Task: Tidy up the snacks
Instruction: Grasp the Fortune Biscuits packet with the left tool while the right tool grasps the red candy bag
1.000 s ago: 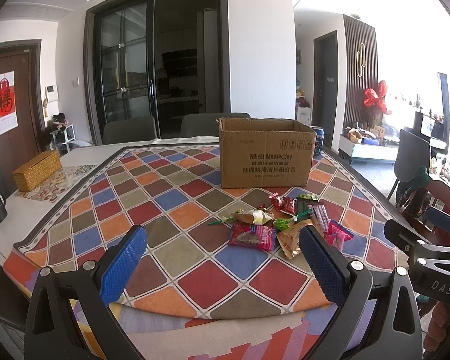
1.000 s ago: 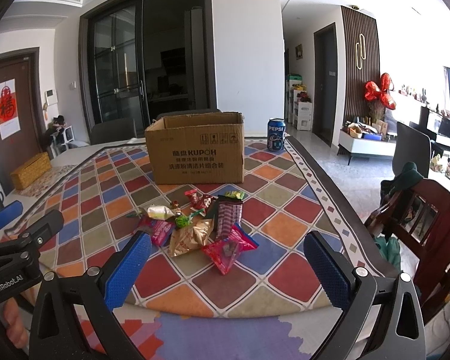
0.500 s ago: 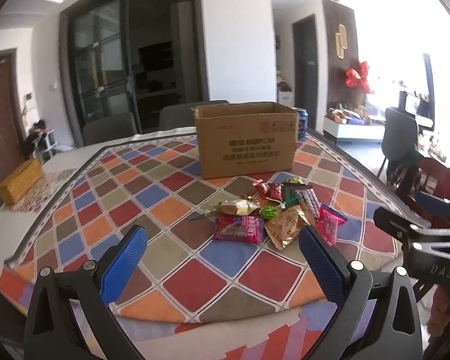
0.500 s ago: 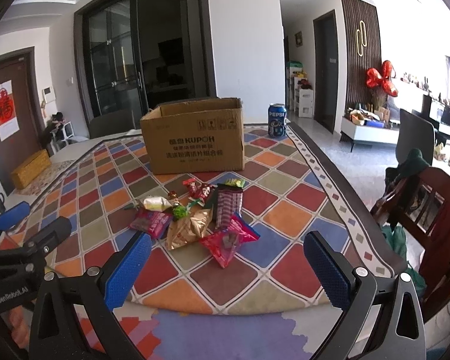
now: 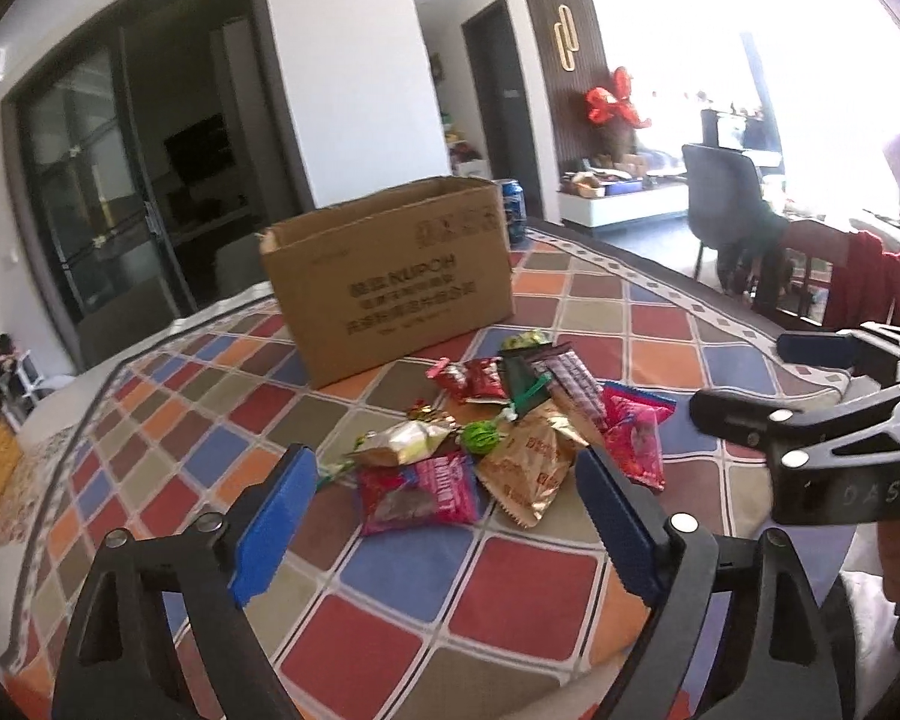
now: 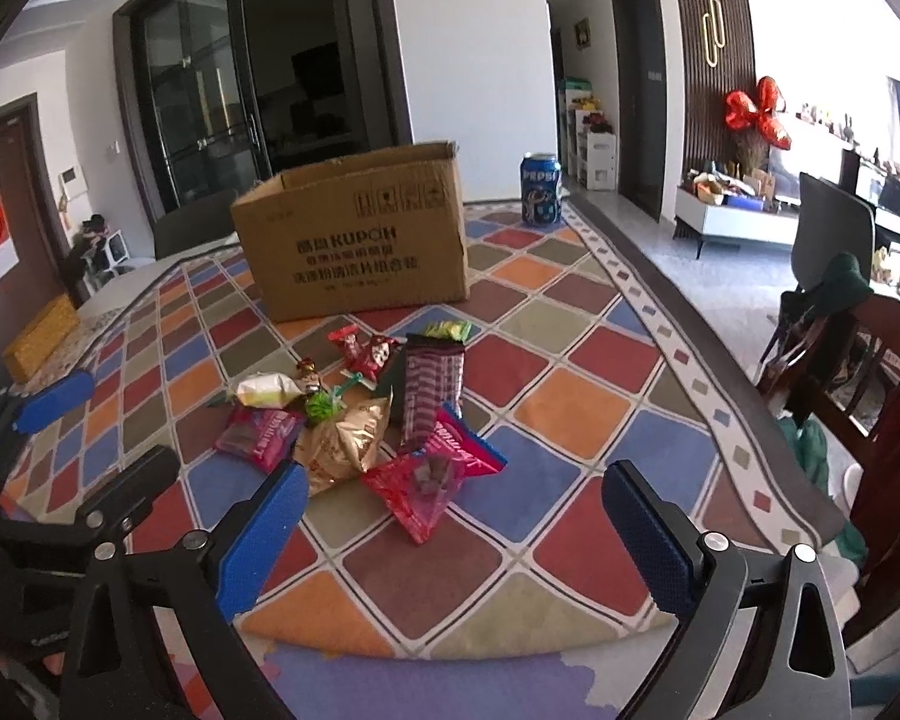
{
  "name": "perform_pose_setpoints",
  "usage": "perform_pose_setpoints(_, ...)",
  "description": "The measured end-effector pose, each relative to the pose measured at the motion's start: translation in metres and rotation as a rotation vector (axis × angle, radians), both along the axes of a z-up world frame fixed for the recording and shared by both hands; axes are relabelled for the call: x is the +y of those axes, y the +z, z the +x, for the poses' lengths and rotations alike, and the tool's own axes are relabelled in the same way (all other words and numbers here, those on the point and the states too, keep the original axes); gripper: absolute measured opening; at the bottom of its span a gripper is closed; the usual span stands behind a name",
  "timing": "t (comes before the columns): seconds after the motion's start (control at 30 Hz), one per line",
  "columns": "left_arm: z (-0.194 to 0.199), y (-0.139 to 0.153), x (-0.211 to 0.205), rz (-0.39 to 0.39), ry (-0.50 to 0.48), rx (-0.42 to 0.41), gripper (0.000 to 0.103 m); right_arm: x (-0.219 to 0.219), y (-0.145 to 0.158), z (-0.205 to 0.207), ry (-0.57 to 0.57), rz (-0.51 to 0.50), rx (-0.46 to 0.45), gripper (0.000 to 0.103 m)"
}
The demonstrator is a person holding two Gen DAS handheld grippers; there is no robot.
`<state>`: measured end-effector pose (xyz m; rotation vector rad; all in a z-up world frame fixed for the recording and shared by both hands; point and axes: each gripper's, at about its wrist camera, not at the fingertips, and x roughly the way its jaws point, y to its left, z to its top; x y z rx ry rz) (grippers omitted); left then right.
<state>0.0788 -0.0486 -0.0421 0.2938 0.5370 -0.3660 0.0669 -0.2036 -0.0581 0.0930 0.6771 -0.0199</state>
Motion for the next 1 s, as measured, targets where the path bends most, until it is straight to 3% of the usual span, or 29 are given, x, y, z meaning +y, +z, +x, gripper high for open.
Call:
perform_pose_setpoints(0.33, 0.037, -0.020, -0.016, 0.043, -0.124, 0.051, 0.069, -0.001, -0.027, 0.034, 0.030, 0.057, 0.089, 0.083)
perform_pose_setpoints(0.73, 0.062, -0.044, -0.035, 0.083, -0.287, 0.138, 0.058, -0.009, -0.049, 0.059, 0.029, 0.153, 0.147, 0.068)
perform_pose_setpoints(1.0, 0.075, -0.055, -0.042, 0.064, -0.311, 0.190, 0.053, -0.014, -0.056, 0.067, 0.026, 0.193, 0.160, 0.062)
